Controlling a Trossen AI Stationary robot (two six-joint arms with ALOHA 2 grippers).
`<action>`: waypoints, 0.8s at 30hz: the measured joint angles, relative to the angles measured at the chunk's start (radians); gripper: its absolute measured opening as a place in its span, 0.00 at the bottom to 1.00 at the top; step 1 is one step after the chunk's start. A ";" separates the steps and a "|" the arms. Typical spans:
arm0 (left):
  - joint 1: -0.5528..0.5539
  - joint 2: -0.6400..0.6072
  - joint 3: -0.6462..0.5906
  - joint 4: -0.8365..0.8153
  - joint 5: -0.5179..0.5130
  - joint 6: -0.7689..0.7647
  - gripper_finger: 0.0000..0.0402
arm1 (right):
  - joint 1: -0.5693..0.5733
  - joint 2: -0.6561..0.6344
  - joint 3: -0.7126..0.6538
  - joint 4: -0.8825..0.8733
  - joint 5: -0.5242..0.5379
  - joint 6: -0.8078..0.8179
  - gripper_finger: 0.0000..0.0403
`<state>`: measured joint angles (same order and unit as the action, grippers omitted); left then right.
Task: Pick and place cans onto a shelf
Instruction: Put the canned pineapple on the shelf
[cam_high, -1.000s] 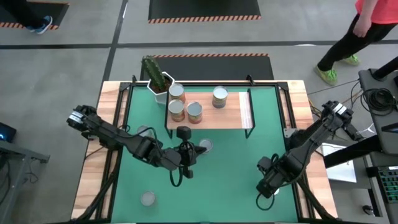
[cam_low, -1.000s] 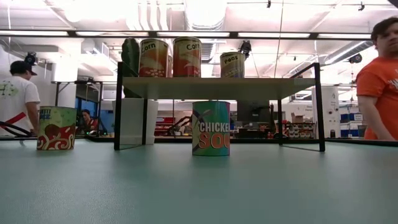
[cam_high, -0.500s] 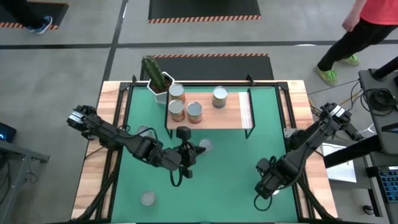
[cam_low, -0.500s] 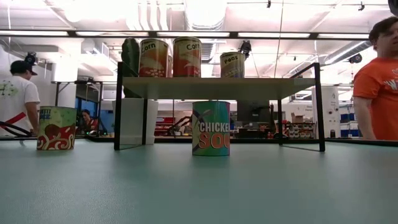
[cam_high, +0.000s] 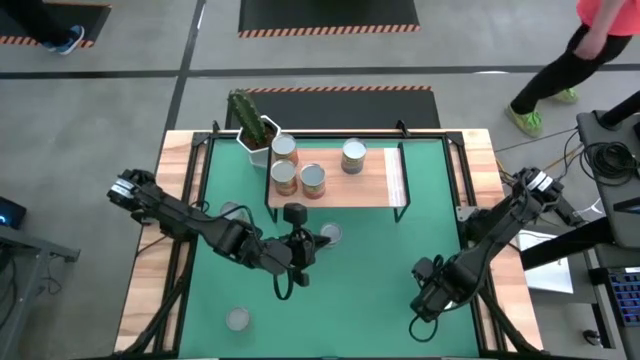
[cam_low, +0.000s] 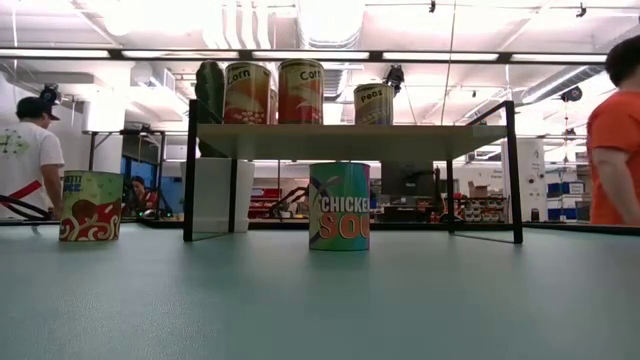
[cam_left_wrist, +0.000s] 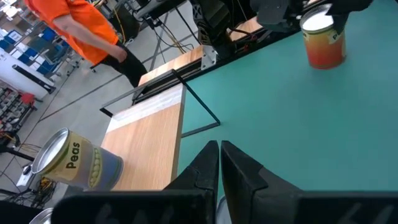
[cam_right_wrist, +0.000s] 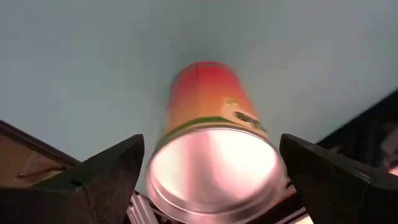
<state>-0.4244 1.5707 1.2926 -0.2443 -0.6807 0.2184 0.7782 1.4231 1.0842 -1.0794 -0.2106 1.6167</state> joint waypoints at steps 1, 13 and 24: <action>0.000 0.000 0.000 0.000 0.000 0.000 0.00 | 0.001 0.007 -0.001 0.010 0.000 -0.004 0.90; -0.001 0.000 0.000 -0.006 0.000 0.009 0.00 | 0.000 0.011 -0.001 0.020 -0.002 -0.030 0.71; -0.014 -0.089 -0.048 0.013 0.006 0.061 0.00 | -0.087 -0.052 0.159 -0.089 0.116 -0.116 0.74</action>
<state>-0.4385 1.4814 1.2445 -0.2312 -0.6745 0.2798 0.6913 1.3711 1.2434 -1.1687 -0.0950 1.5002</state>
